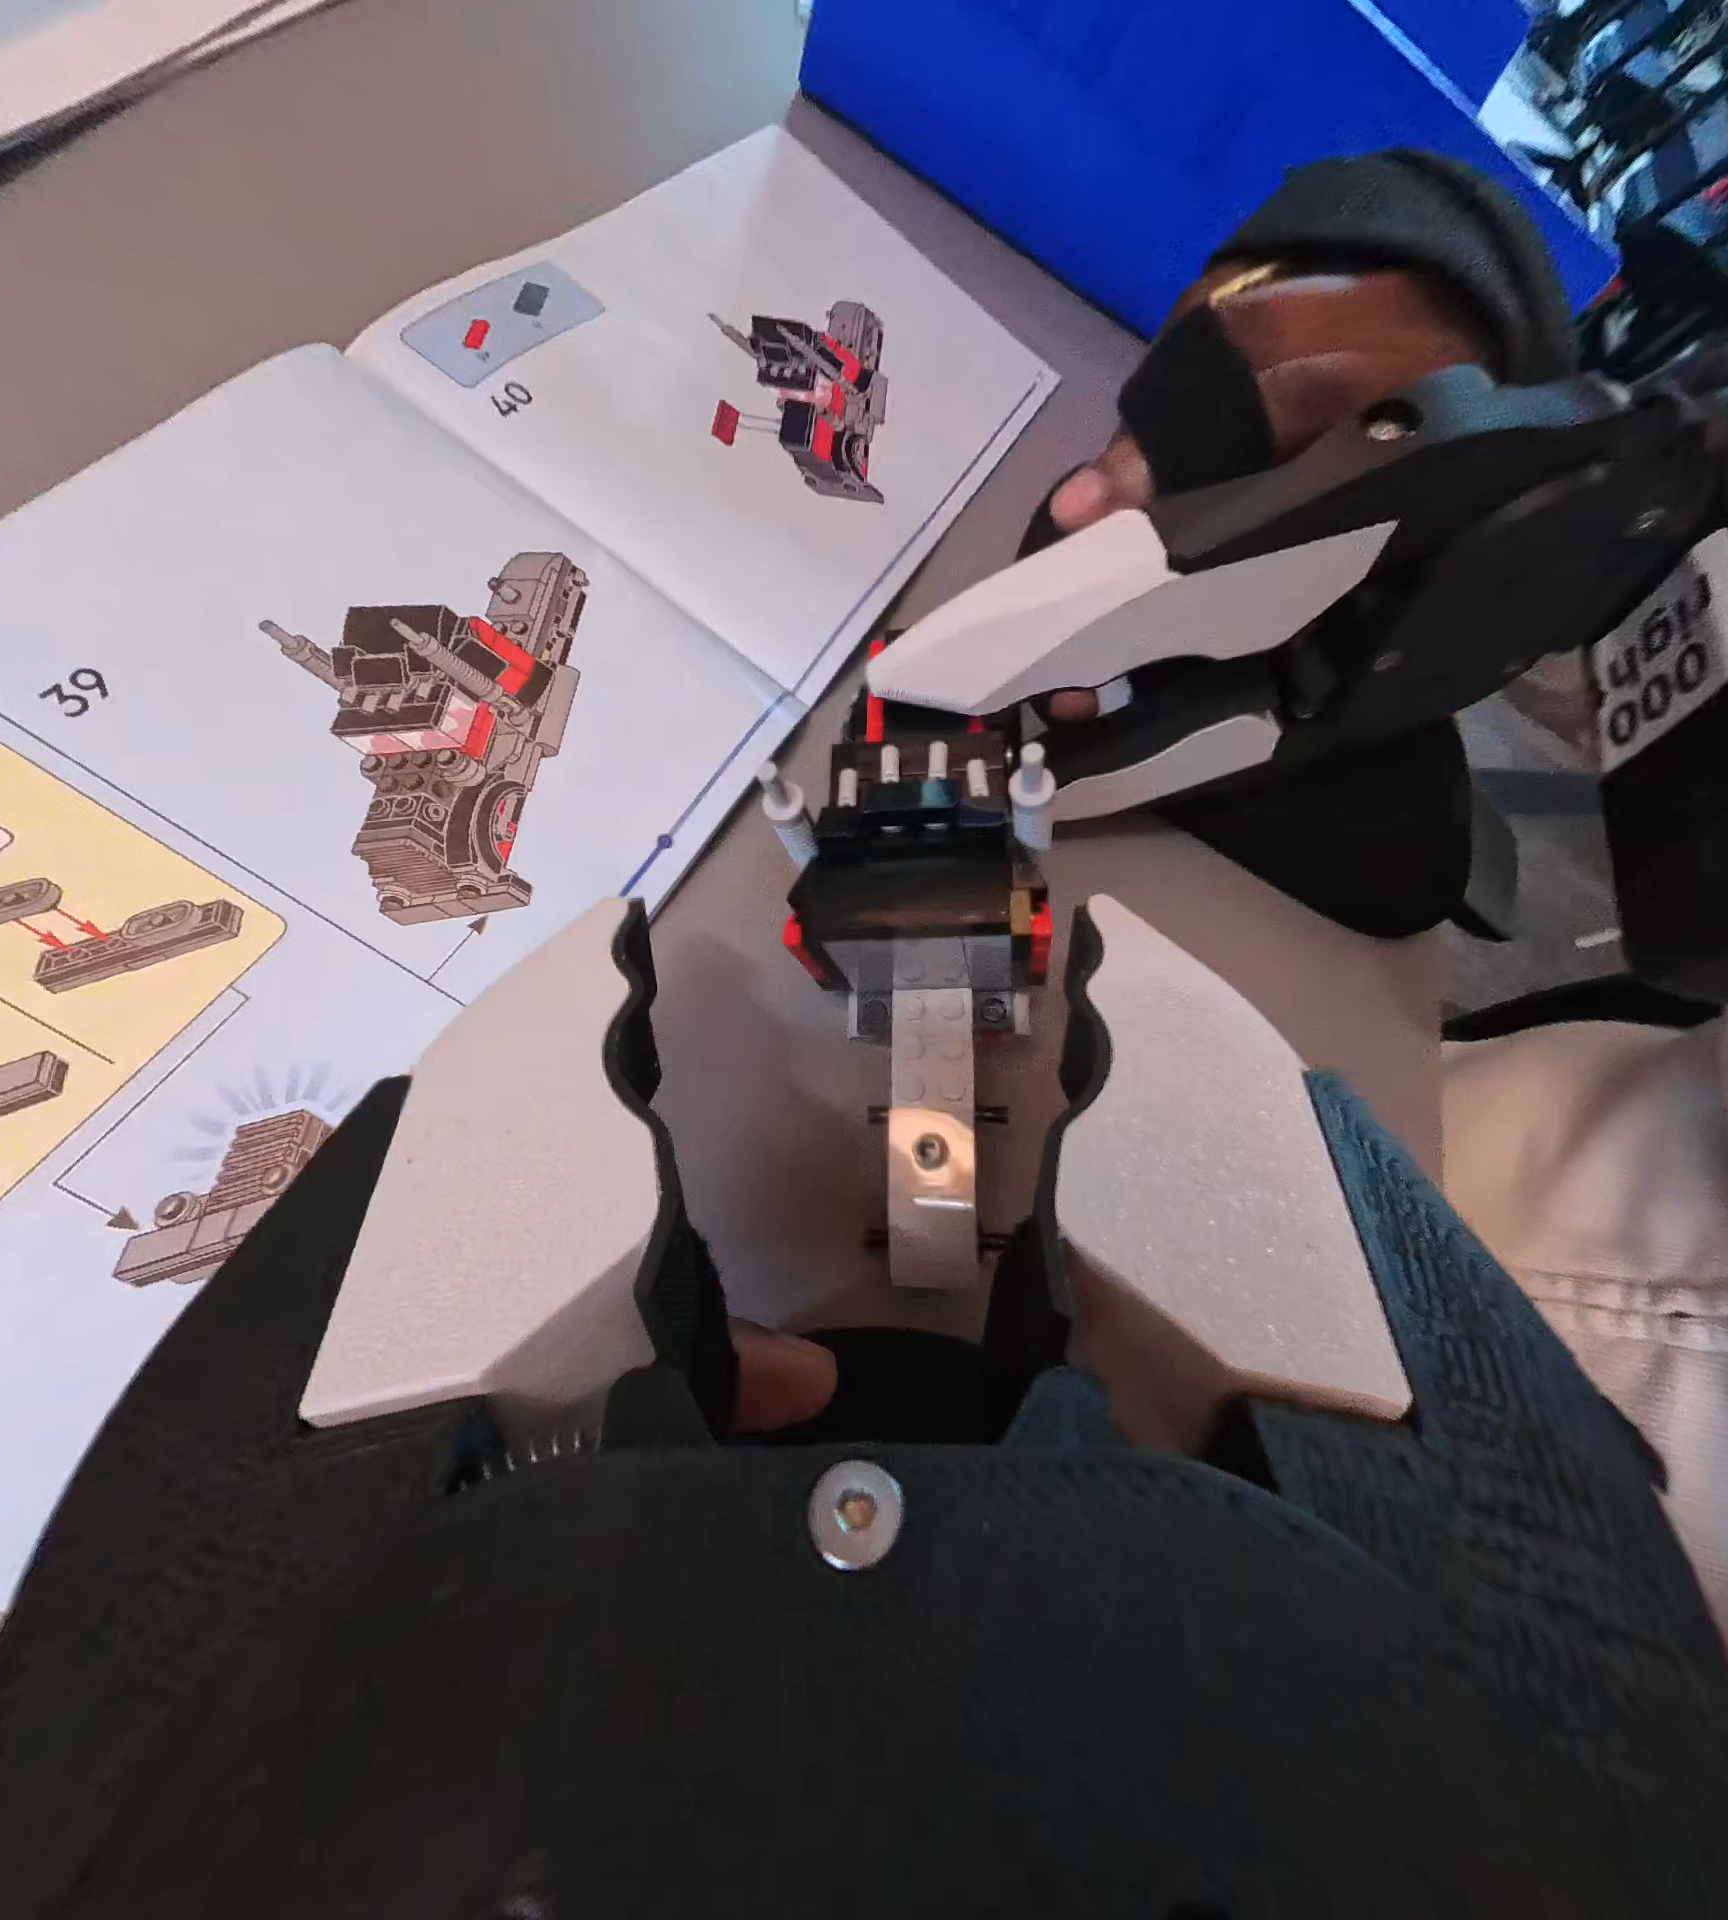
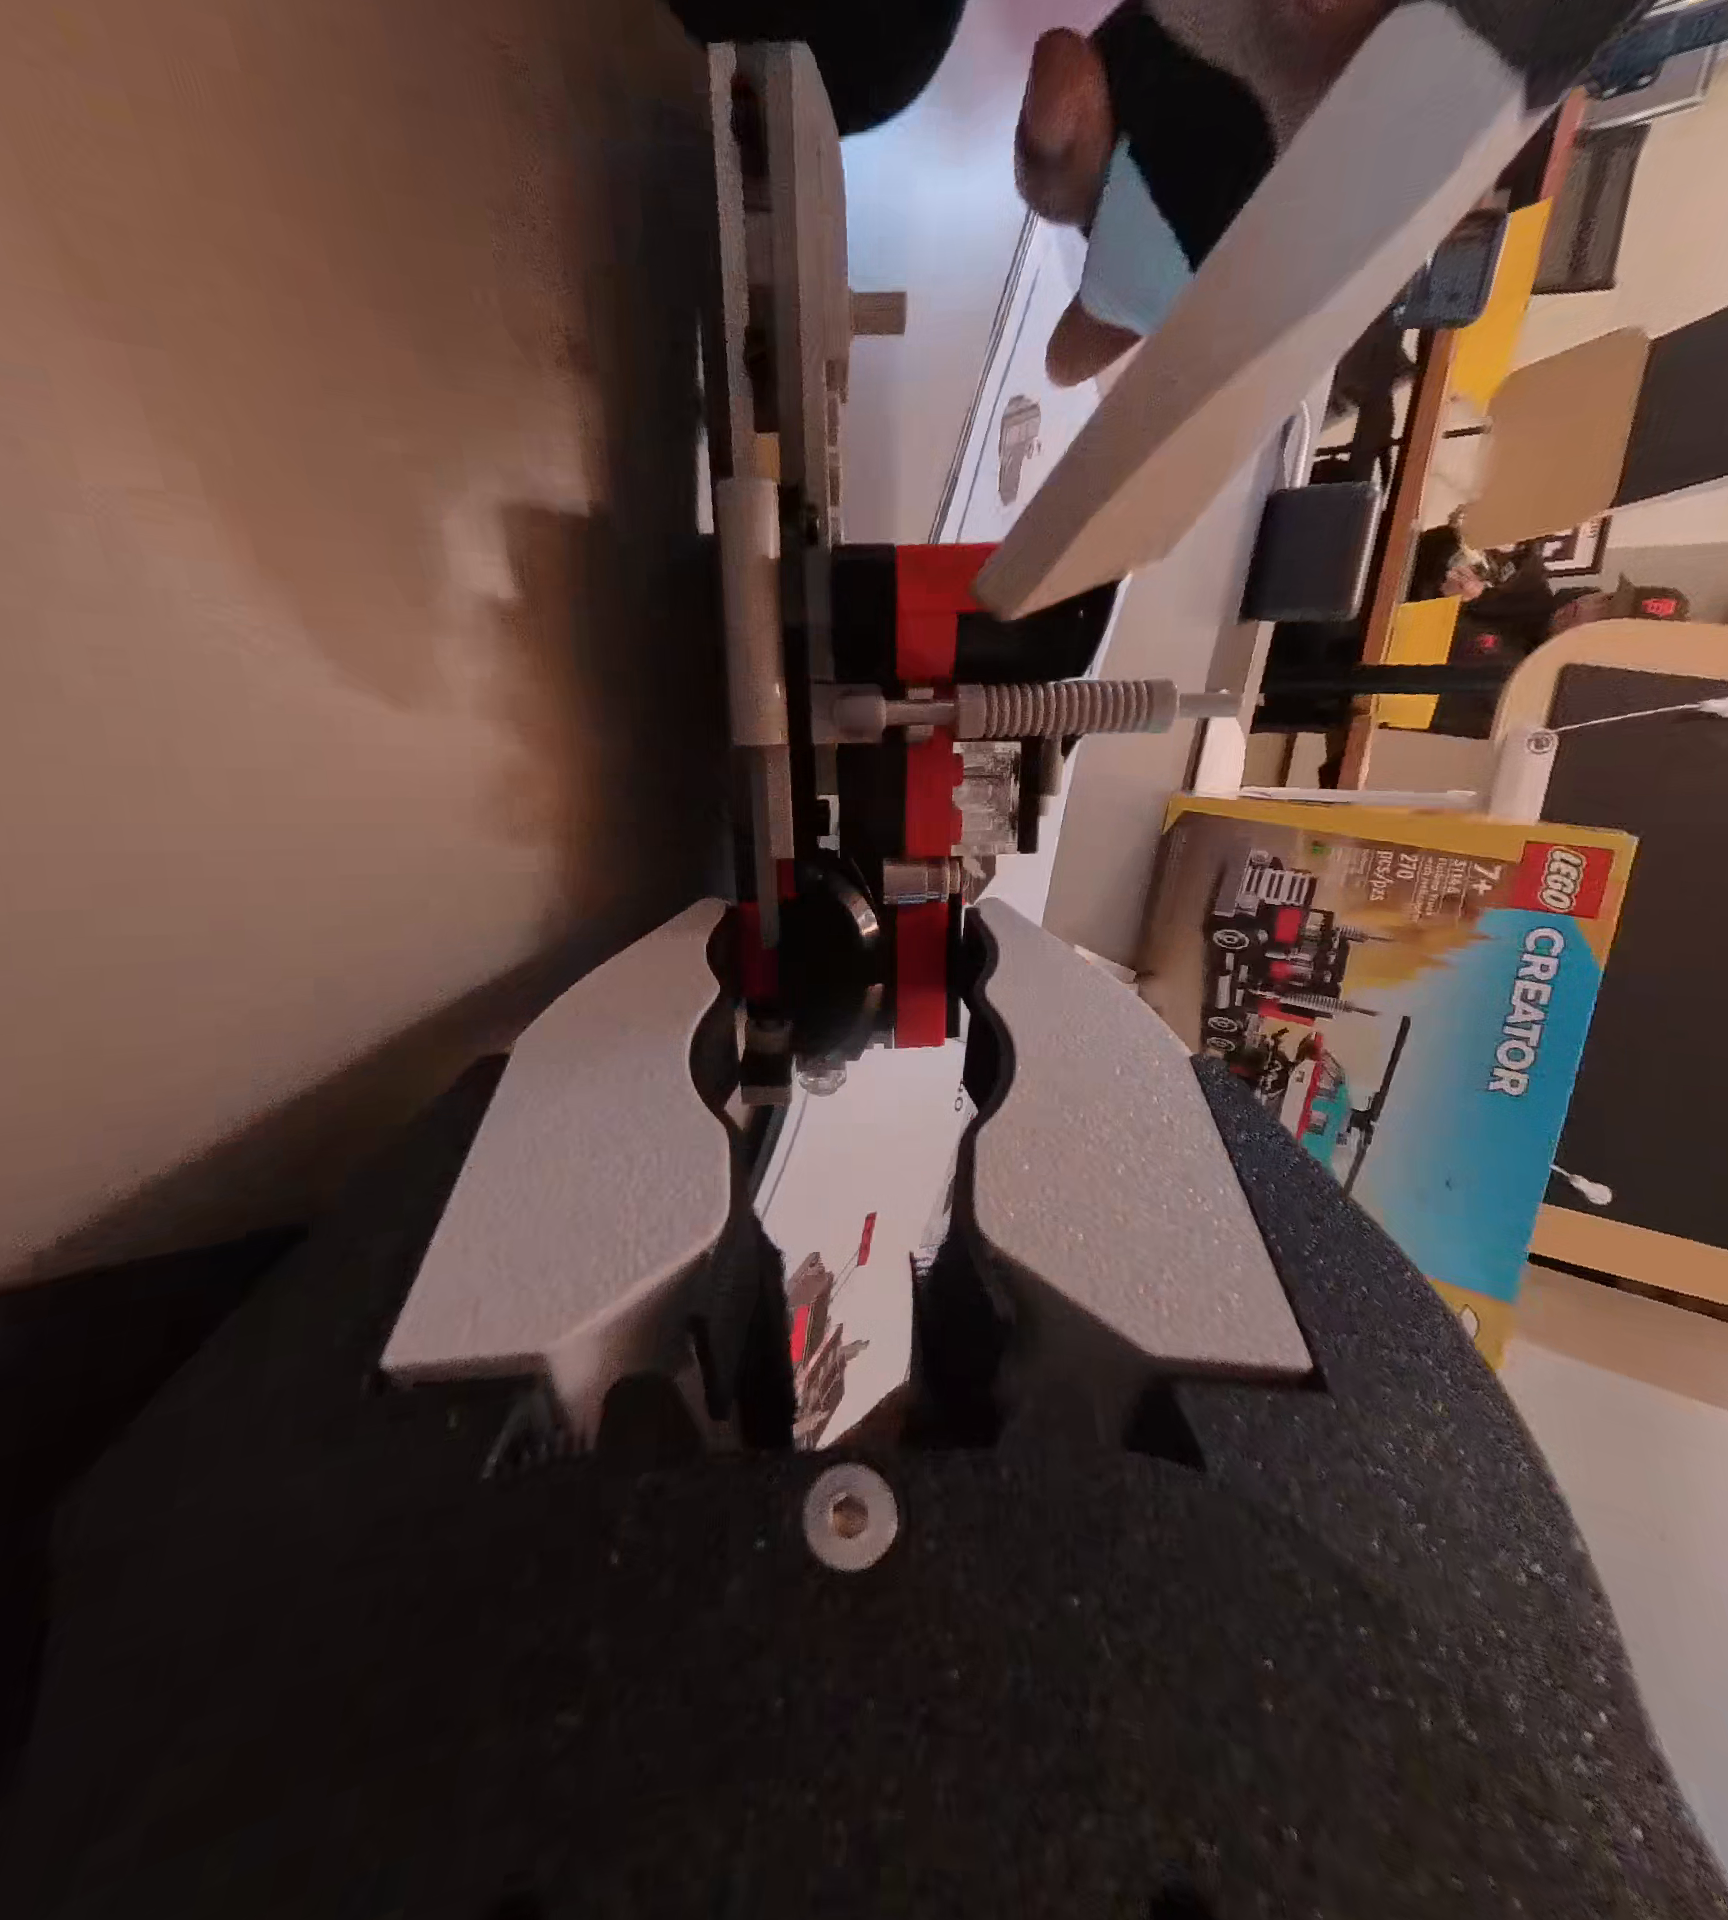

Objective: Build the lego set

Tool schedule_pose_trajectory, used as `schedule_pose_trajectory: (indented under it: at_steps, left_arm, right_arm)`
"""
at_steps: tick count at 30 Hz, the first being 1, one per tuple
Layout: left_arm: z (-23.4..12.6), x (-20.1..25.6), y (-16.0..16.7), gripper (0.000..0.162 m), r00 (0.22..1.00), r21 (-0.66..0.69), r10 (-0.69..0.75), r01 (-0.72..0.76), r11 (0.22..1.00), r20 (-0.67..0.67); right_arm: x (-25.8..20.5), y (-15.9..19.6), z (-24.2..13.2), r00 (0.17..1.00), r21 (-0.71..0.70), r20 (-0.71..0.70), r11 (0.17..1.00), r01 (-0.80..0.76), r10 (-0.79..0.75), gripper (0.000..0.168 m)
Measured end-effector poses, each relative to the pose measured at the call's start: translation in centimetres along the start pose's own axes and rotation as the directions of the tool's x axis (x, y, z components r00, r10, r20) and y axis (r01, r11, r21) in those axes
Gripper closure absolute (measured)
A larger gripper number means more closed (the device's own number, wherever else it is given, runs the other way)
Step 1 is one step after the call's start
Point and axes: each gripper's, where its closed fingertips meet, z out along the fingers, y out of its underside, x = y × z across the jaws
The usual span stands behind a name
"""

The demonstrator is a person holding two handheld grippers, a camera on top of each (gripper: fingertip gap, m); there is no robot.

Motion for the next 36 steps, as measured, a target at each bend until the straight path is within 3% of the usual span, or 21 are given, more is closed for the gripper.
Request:
schedule_pose_trajectory:
  at_steps: [3, 7, 9, 11, 13, 14, 21, 27, 36]
  left_arm:
    - [0.5, 0.5, 0.7, 0.088, 0.994, -0.054, 0.096, -0.093, 0.994, 0.046]
    - [1.0, 1.3, 1.7, 0.096, 0.964, -0.118, 0.253, -0.243, 0.963, 0.079]
    - [1.1, 1.8, 2.1, 0.099, 0.95, -0.134, 0.307, -0.297, 0.945, 0.061]
    - [1.2, 2.0, 2.4, 0.102, 0.94, -0.144, 0.337, -0.327, 0.934, 0.052]
    - [1.2, 2.3, 2.5, 0.102, 0.936, -0.142, 0.351, -0.343, 0.929, 0.033]
    - [1.2, 2.3, 2.4, 0.102, 0.936, -0.14, 0.351, -0.344, 0.929, 0.025]
    - [1.3, 2.5, 2.7, 0.103, 0.935, -0.143, 0.354, -0.35, 0.926, -0.003]
    - [1.5, 2.3, 3.0, 0.104, 0.931, -0.16, 0.364, -0.358, 0.92, 0.009]
    - [1.6, 2.1, 3.1, 0.105, 0.936, -0.171, 0.352, -0.344, 0.923, 0.017]
  right_arm:
    - [-0.4, -0.6, -0.5, 0.997, 0.022, 0.049, 0.998, -0.062, 0.061, 0.127]
    - [-1.2, -1.8, -2.8, 0.924, 0.156, 0.272, 0.936, -0.316, 0.267, 0.113]
    - [-0.7, -2.0, -4.4, 0.81, 0.198, 0.418, 0.829, -0.523, 0.411, 0.11]
    - [0.3, -2.1, -5.8, 0.623, 0.208, 0.582, 0.645, -0.736, 0.523, 0.112]
    - [1.2, -1.8, -6.5, 0.473, 0.195, 0.692, 0.49, -0.85, 0.546, 0.128]
    - [1.3, -1.4, -6.2, 0.447, 0.185, 0.698, 0.462, -0.867, 0.56, 0.131]
    - [-0.4, -1.1, -3.6, 0.457, 0.151, 0.705, 0.515, -0.844, 0.543, 0.128]
    - [-1.1, -1.6, -2.7, 0.442, 0.127, 0.764, 0.563, -0.817, 0.469, 0.137]
    - [-1.2, -1.9, -2.3, 0.464, 0.167, 0.776, 0.57, -0.805, 0.427, 0.144]
